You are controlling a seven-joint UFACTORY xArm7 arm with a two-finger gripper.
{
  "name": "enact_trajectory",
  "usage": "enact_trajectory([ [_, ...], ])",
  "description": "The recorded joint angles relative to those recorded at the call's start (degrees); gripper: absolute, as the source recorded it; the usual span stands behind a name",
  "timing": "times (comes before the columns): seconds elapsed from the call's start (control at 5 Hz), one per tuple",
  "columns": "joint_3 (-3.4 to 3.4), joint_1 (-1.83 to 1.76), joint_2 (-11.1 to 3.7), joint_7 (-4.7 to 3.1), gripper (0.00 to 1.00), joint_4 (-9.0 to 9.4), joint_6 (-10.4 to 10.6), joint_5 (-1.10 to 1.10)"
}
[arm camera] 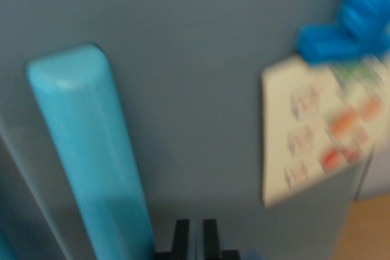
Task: Close fridge door
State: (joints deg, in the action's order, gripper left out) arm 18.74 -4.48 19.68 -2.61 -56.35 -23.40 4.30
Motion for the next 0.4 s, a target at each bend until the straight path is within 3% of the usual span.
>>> enact_trajectory([
  [0.2,0.0,0.0,0.0,0.0,1.0,0.0,0.0,0.0],
  [0.4,-1.26,0.0,-2.91,0.0,1.0,-3.02,0.0,0.0],
])
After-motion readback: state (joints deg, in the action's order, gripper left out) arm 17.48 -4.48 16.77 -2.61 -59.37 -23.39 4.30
